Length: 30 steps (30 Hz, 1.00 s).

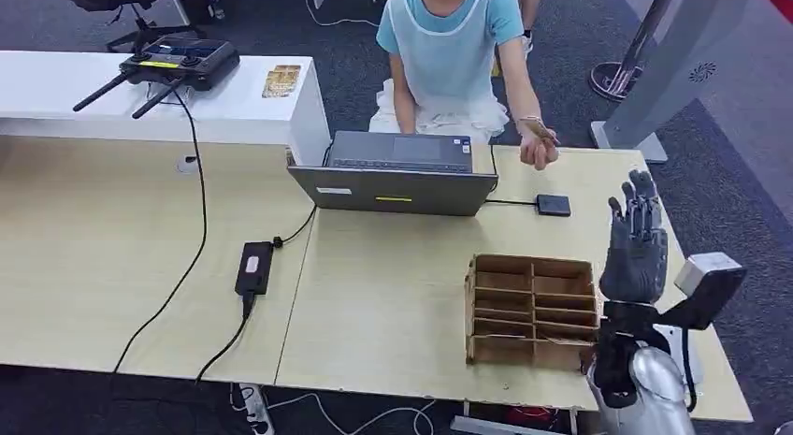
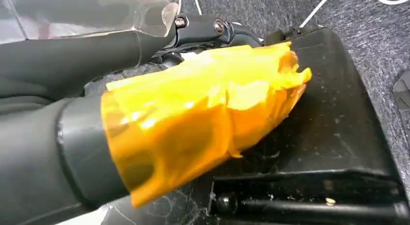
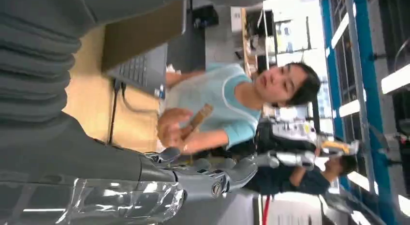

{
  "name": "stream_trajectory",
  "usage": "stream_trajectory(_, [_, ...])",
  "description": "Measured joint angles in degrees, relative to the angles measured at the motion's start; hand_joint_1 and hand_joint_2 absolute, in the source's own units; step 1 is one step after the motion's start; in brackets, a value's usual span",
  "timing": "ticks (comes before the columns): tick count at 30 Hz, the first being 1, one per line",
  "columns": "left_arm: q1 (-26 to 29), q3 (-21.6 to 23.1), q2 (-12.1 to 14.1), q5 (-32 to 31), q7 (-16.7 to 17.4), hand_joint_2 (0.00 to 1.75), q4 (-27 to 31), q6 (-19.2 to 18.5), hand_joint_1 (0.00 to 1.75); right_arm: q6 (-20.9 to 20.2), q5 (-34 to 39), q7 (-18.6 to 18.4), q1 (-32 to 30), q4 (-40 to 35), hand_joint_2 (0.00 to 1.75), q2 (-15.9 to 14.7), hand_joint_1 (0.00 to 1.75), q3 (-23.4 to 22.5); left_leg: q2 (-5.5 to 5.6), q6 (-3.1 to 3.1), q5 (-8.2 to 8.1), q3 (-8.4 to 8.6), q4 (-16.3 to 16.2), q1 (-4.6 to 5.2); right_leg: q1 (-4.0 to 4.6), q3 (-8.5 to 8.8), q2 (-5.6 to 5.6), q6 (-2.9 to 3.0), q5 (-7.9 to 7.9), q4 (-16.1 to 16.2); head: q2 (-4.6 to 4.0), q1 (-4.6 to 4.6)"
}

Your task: Pass the card to the sensor for recognition and then transmit it.

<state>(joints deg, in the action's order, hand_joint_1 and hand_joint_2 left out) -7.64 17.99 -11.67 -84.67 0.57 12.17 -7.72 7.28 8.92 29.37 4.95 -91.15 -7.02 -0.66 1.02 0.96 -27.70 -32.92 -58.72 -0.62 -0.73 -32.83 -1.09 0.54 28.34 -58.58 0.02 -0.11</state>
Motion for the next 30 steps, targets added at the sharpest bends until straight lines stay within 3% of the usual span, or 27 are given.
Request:
stream_trajectory(8, [0.0, -0.5, -0.2, -1.0, 0.2, 0.0, 0.0, 0.0, 0.0, 4.1, -3.3, 3.3, -8.9, -6.1, 0.0, 2.2, 0.0, -5.3, -0.06, 0.0, 0.0, 0.04, 0.0, 0.0, 0.0, 0.01, 0.05, 0.0, 0.0, 0.0, 0.0, 0.02])
stream_trajectory(15, [0.0, -0.5, -0.4, -1.9, 0.2, 0.0, 0.0, -0.1, 0.0, 10.6, -12.4, 4.9, -13.4, -8.0, 0.0, 5.3, 0.0, -6.2, -0.04, 0.0, 0.0, 0.06, 0.0, -0.01, 0.01, 0.05, 0.03, 0.0, 0.01, 0.0, 0.0, 0.02])
stream_trajectory(21, [0.0, -0.5, -0.5, -2.1, 0.3, 0.0, 0.0, -0.1, 0.0, 11.9, -13.6, 4.1, -16.2, -7.9, 0.0, 7.8, 0.0, -6.1, -0.09, 0.04, -0.02, 0.08, 0.0, 0.0, 0.0, 0.04, 0.1, 0.01, 0.01, 0.0, -0.02, 0.02])
stream_trajectory(22, [0.0, -0.5, -0.5, -2.1, 0.3, 0.0, 0.0, -0.1, 0.0, 12.0, -13.1, 4.1, -16.3, -7.9, 1.75, 8.1, 0.0, -6.1, -0.1, 0.04, -0.02, 0.09, 0.0, 0.0, 0.0, 0.05, 0.11, 0.01, 0.01, 0.0, -0.02, 0.02])
stream_trajectory(30, [0.0, -0.4, -0.5, -2.5, 0.3, 0.0, 0.0, -0.1, 0.0, 13.8, -12.1, 4.2, -17.6, -7.7, 1.75, 9.5, 0.0, -6.2, -0.09, 0.03, -0.02, 0.11, 0.0, 0.0, -0.01, 0.06, 0.11, 0.0, 0.01, 0.0, -0.02, 0.0])
